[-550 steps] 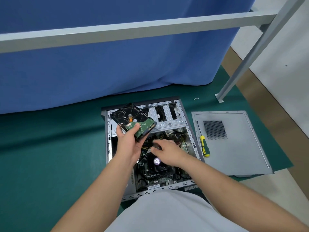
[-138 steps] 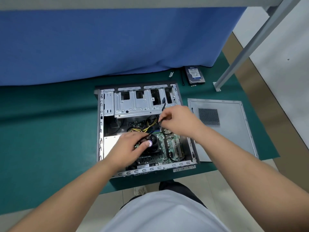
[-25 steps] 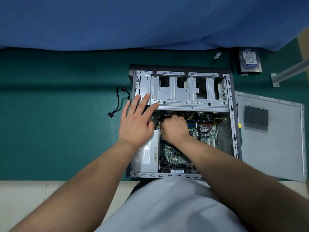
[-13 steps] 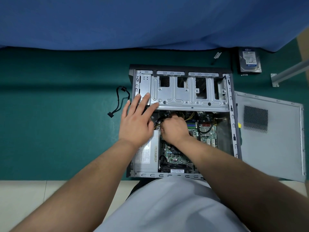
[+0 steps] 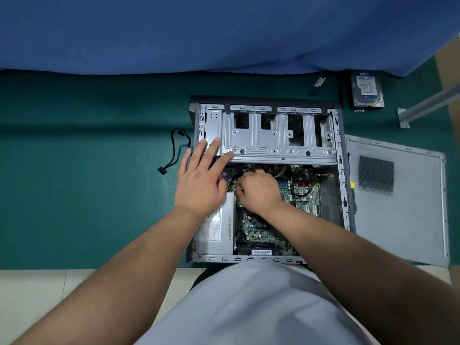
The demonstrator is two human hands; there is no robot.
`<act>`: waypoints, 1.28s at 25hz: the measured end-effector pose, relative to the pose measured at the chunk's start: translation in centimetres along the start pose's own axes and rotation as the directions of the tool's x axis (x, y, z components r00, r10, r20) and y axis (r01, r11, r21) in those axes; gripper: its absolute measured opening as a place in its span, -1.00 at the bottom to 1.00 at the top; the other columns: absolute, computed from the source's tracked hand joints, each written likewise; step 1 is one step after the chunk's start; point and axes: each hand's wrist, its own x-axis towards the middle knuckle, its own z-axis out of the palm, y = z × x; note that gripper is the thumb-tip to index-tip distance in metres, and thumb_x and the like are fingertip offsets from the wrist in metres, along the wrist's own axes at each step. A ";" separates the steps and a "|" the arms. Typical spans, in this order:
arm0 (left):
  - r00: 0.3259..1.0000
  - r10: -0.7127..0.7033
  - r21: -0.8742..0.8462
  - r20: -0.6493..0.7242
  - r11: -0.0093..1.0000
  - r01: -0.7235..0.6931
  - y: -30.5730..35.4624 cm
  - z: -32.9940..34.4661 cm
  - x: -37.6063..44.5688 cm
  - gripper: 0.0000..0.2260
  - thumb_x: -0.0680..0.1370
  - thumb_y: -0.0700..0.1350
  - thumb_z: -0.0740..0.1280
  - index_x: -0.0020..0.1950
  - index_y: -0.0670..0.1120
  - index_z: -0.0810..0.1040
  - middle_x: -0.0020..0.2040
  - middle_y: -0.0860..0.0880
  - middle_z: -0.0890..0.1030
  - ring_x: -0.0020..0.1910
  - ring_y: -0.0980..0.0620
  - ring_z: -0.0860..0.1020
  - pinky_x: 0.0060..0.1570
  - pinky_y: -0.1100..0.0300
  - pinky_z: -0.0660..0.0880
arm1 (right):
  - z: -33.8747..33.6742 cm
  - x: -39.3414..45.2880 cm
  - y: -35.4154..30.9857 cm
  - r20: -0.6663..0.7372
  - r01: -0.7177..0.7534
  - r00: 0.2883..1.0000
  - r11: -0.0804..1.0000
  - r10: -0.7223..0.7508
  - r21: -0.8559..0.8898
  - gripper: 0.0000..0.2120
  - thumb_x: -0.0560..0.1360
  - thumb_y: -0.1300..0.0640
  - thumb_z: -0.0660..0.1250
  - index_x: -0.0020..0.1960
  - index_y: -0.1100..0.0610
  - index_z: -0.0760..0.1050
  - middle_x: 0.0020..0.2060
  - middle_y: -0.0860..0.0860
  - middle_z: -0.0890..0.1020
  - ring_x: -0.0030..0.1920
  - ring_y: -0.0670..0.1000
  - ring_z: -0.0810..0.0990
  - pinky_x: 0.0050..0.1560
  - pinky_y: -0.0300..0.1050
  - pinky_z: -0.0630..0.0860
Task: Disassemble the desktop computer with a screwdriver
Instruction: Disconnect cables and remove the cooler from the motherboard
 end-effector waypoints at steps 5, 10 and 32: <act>1.000 0.002 -0.001 -0.008 1.000 -0.002 -0.1 0.2 0.1 -0.47 0.54 -0.03 0.17 0.53 0.19 0.37 0.64 0.07 0.21 0.64 -0.05 0.08 0.61 -0.10 -0.02 | -0.5 -0.8 1.1 -0.080 0.004 0.997 0.955 0.021 0.296 -0.89 0.58 -0.03 0.36 0.01 -0.04 0.63 0.01 -0.09 0.63 0.07 0.07 0.47 0.12 -0.01 0.40; 1.000 0.013 -0.027 0.015 1.000 -0.012 -0.3 0.3 -0.1 -0.48 0.58 0.03 0.15 0.56 0.20 0.29 0.65 0.08 0.20 0.65 -0.03 0.05 0.61 -0.09 -0.07 | -2.0 -3.4 1.6 -0.169 0.011 0.975 0.720 0.148 0.693 -0.97 0.54 -0.01 0.46 -0.07 -0.11 0.63 -0.04 -0.12 0.59 0.08 -0.04 0.47 0.13 -0.18 0.35; 0.975 -0.191 -0.263 0.112 0.941 0.214 2.5 -3.9 -2.0 -0.77 0.61 0.05 0.26 -0.21 0.01 0.52 -0.38 0.08 0.57 -0.30 0.01 0.58 0.05 -0.03 0.54 | -5.6 -9.7 7.4 -0.240 -0.097 0.928 0.806 0.285 0.584 -0.83 0.61 0.11 0.36 0.20 0.00 0.55 0.05 -0.13 0.62 0.08 -0.12 0.58 0.17 -0.17 0.49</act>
